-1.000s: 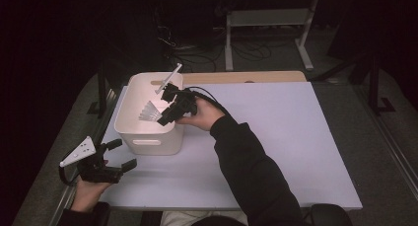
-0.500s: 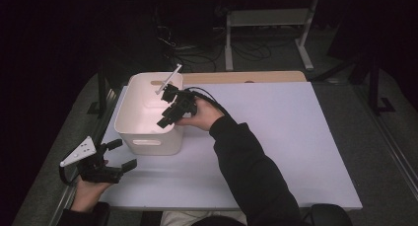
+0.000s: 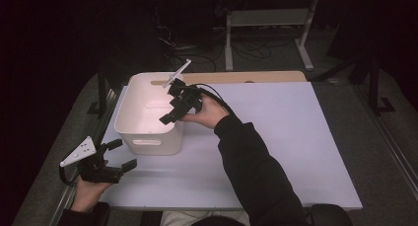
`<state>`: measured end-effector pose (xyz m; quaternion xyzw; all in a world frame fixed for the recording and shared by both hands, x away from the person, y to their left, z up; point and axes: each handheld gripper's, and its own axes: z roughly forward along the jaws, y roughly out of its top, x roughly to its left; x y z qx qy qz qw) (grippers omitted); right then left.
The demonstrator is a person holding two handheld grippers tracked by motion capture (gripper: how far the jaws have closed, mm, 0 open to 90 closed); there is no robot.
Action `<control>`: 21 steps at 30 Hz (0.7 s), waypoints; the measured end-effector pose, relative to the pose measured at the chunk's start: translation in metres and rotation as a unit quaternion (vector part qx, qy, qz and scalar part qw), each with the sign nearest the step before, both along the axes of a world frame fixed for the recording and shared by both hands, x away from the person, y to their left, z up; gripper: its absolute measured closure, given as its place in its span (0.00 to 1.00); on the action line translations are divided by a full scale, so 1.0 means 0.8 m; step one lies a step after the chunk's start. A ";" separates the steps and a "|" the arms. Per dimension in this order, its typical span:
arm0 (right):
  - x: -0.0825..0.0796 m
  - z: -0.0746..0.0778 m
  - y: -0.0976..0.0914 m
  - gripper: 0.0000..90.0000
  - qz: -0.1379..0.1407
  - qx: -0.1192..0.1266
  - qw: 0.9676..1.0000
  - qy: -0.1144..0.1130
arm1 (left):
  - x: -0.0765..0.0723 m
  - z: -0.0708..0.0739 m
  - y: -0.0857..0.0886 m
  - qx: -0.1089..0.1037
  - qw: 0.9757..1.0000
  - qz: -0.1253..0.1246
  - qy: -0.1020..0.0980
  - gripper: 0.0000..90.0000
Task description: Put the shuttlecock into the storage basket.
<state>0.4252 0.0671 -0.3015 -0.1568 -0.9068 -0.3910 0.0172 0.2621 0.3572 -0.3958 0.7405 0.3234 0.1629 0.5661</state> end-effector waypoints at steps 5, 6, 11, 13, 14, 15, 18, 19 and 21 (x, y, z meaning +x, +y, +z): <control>-0.002 0.006 -0.006 0.13 -0.010 -0.003 1.000 -0.015 | 0.000 0.000 0.000 0.000 1.000 0.000 0.001 0.00; -0.002 0.007 -0.008 0.12 -0.011 -0.002 1.000 -0.017 | 0.000 0.000 0.000 0.000 1.000 0.001 0.000 0.00; -0.004 0.014 -0.017 0.00 -0.017 0.004 0.999 -0.027 | 0.000 0.000 0.000 0.000 1.000 0.001 0.001 0.00; -0.005 0.015 -0.020 0.00 -0.020 -0.004 0.999 -0.035 | 0.000 0.000 0.000 0.000 1.000 0.001 0.001 0.00; -0.006 0.016 -0.021 0.00 -0.020 -0.005 0.999 -0.040 | 0.000 0.000 0.000 0.000 1.000 0.001 0.001 0.00; -0.006 0.017 -0.023 0.00 -0.022 -0.002 0.999 -0.041 | 0.000 0.000 0.000 0.000 1.000 0.001 0.001 0.00; -0.007 0.019 -0.031 0.00 -0.028 0.007 0.999 -0.046 | 0.000 0.000 0.000 0.000 1.000 0.002 0.002 0.00; -0.006 0.019 -0.034 0.00 -0.029 0.010 0.998 -0.049 | 0.000 0.000 -0.001 0.001 1.000 0.002 0.002 0.00; -0.006 0.019 -0.040 0.00 -0.033 0.014 0.998 -0.048 | 0.000 0.000 -0.001 0.001 1.000 0.002 0.002 0.00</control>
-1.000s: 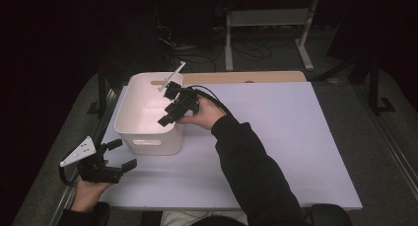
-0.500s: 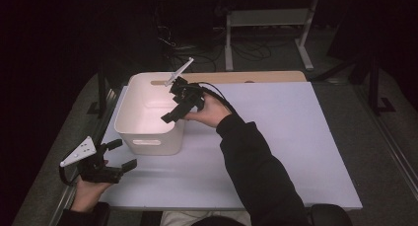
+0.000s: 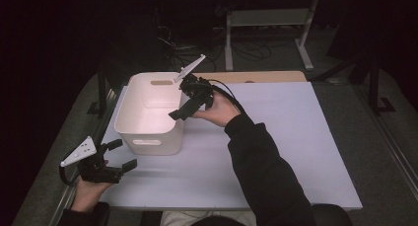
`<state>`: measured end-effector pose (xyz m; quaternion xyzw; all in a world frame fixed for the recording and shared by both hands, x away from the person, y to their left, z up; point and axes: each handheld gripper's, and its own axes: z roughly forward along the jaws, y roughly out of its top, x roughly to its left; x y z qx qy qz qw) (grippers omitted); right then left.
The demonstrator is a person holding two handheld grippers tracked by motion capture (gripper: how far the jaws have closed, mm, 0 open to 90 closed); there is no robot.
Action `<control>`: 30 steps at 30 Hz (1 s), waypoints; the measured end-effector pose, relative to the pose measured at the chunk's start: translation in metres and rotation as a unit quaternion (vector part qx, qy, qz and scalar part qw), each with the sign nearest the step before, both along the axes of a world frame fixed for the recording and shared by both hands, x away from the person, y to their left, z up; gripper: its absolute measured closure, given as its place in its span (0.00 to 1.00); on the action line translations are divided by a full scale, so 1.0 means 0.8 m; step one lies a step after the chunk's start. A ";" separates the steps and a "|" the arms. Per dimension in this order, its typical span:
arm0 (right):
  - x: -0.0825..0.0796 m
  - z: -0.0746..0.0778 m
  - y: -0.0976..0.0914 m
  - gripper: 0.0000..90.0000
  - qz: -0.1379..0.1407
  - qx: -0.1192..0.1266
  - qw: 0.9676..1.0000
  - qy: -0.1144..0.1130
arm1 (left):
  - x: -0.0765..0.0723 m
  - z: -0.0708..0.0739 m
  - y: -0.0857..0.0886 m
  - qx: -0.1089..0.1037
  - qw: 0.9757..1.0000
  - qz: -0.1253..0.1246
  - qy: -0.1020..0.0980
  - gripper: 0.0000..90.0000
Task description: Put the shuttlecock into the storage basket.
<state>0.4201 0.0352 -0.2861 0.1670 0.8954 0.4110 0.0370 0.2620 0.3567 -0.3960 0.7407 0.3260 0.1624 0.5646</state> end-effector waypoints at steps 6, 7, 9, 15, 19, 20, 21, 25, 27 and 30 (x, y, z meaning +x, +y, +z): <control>0.000 -0.001 -0.016 0.00 -0.011 0.007 1.000 -0.003 | 0.000 0.000 0.000 0.000 1.000 0.001 0.000 0.00; 0.000 -0.001 -0.019 0.00 -0.012 0.008 1.000 -0.003 | 0.000 0.000 0.000 0.000 1.000 0.001 0.000 0.00; 0.000 -0.002 -0.023 0.00 -0.014 0.009 1.000 -0.003 | 0.000 0.000 0.000 0.001 1.000 0.001 0.000 0.00; -0.002 -0.003 -0.034 0.00 -0.016 0.012 1.000 -0.005 | 0.000 0.000 0.000 0.001 1.000 0.000 -0.001 0.00; -0.004 -0.004 -0.042 0.00 -0.018 0.018 1.000 -0.007 | 0.000 0.000 0.000 0.001 1.000 0.001 0.000 0.00; -0.004 -0.004 -0.045 0.00 -0.018 0.019 1.000 -0.009 | 0.000 0.000 0.000 0.001 1.000 0.002 0.000 0.00; -0.004 -0.004 -0.047 0.00 -0.021 0.020 1.000 -0.009 | 0.000 0.000 0.000 0.002 1.000 0.002 0.000 0.00; -0.005 -0.006 -0.060 0.00 -0.026 0.025 0.999 -0.009 | 0.000 0.000 0.000 0.002 1.000 0.004 0.000 0.00; -0.005 -0.008 -0.067 0.00 -0.027 0.029 0.999 -0.008 | 0.000 0.000 0.000 0.002 1.000 0.004 0.000 0.00; -0.005 -0.010 -0.077 0.00 -0.032 0.033 0.999 -0.005 | 0.000 0.000 0.000 0.002 1.000 0.004 0.000 0.00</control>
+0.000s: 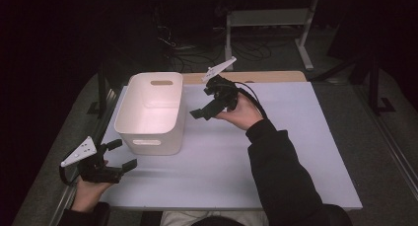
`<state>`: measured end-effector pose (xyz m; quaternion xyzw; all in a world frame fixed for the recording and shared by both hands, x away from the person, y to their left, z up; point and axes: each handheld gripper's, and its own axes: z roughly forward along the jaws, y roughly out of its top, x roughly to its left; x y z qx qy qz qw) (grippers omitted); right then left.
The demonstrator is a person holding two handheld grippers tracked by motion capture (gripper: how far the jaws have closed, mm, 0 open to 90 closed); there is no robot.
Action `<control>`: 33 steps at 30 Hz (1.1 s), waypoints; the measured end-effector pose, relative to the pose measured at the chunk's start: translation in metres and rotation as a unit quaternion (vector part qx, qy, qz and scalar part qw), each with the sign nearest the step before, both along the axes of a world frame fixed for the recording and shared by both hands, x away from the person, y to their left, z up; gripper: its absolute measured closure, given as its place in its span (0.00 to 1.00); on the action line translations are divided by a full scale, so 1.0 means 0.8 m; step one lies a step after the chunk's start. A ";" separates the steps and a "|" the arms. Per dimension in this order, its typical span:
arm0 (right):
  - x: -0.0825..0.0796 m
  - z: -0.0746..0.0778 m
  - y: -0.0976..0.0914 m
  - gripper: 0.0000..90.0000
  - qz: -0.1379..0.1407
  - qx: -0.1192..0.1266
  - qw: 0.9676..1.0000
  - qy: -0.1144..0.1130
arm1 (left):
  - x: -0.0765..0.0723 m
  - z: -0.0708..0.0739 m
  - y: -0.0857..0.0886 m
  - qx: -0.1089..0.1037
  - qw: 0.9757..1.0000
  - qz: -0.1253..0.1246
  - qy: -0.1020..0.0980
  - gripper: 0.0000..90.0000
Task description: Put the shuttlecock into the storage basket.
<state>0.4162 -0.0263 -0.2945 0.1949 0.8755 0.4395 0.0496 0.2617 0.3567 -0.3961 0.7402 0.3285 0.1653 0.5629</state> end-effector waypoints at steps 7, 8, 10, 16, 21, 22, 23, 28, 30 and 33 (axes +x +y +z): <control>-0.001 -0.005 -0.018 0.00 -0.011 0.006 1.000 0.002 | 0.000 0.000 0.000 -0.001 1.000 0.000 -0.001 0.00; -0.001 -0.006 -0.021 0.00 -0.012 0.006 1.000 0.001 | 0.000 0.000 0.000 -0.001 1.000 0.000 -0.001 0.00; -0.002 -0.007 -0.025 0.00 -0.016 0.009 1.000 0.003 | 0.001 0.000 0.000 -0.001 1.000 0.000 -0.001 0.00; -0.004 -0.011 -0.038 0.00 -0.022 0.011 1.000 0.003 | 0.001 0.000 0.000 -0.001 1.000 0.000 -0.001 0.00; -0.007 -0.012 -0.047 0.00 -0.026 0.016 1.000 0.002 | 0.000 0.000 0.000 0.000 1.000 0.001 0.000 0.00; -0.007 -0.013 -0.049 0.00 -0.027 0.018 0.999 0.000 | 0.001 0.000 0.000 0.000 1.000 0.001 -0.001 0.00; -0.007 -0.013 -0.051 0.00 -0.028 0.019 0.999 0.000 | 0.001 0.000 0.000 0.000 1.000 0.001 -0.001 0.00; -0.011 -0.016 -0.058 0.00 -0.033 0.020 0.999 0.000 | 0.001 0.000 0.000 0.000 1.000 0.002 0.000 0.00; -0.012 -0.017 -0.060 0.00 -0.033 0.019 0.999 -0.001 | 0.001 0.000 0.000 0.000 1.000 0.002 0.000 0.00; -0.014 -0.020 -0.062 0.00 -0.033 0.017 0.999 -0.001 | 0.000 0.000 0.000 0.000 1.000 0.002 -0.001 0.00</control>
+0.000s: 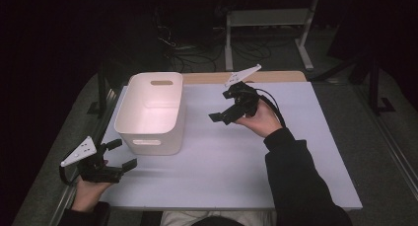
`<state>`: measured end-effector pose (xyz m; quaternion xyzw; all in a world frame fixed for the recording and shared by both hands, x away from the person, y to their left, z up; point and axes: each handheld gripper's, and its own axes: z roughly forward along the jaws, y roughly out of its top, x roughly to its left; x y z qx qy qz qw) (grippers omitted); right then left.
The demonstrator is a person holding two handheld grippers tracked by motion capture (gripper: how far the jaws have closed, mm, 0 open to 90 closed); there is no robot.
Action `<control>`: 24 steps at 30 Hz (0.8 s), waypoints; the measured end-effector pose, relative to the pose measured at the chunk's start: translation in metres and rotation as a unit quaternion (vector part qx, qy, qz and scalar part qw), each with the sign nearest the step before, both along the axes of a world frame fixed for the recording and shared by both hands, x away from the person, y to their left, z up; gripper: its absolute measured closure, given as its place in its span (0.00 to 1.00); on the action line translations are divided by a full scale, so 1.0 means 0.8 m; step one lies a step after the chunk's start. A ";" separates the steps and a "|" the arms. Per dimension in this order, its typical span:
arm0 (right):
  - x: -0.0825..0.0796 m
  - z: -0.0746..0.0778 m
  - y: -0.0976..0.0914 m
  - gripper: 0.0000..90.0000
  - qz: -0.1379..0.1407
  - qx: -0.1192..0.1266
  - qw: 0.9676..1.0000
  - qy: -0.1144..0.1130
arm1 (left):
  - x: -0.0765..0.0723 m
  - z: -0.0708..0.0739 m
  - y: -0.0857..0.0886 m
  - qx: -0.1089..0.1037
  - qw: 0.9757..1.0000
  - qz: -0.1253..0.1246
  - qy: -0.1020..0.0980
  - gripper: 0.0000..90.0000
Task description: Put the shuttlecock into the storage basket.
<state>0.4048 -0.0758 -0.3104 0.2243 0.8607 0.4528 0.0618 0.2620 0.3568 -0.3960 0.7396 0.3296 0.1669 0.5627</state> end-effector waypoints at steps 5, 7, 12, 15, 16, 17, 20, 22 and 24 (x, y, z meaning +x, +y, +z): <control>-0.004 -0.003 -0.004 0.00 0.000 0.000 1.000 0.000 | 0.000 0.000 0.000 0.000 1.000 0.000 0.000 0.00; -0.005 -0.004 -0.007 0.00 -0.001 0.002 1.000 -0.001 | 0.000 0.000 0.000 0.000 1.000 0.001 0.000 0.00; -0.009 -0.008 -0.017 0.00 -0.006 0.007 1.000 -0.002 | 0.000 0.000 0.000 0.000 1.000 0.001 0.000 0.00; -0.012 -0.013 -0.024 0.00 -0.010 0.008 1.000 -0.001 | 0.000 0.000 0.000 0.000 1.000 0.001 0.000 0.00; -0.013 -0.014 -0.027 0.00 -0.011 0.009 1.000 -0.001 | 0.000 0.000 0.000 0.000 1.000 0.002 0.000 0.00; -0.013 -0.016 -0.029 0.00 -0.012 0.011 1.000 0.000 | 0.000 0.000 0.000 0.000 1.000 0.002 0.000 0.00; -0.016 -0.020 -0.037 0.00 -0.017 0.012 1.000 0.000 | 0.000 0.000 0.000 0.000 1.000 0.002 0.000 0.00; -0.017 -0.023 -0.041 0.00 -0.019 0.010 1.000 -0.001 | 0.000 0.000 0.000 0.001 1.000 0.002 0.000 0.00; -0.020 -0.026 -0.045 0.00 -0.021 0.011 1.000 0.002 | 0.000 0.000 0.000 0.000 1.000 0.003 0.000 0.00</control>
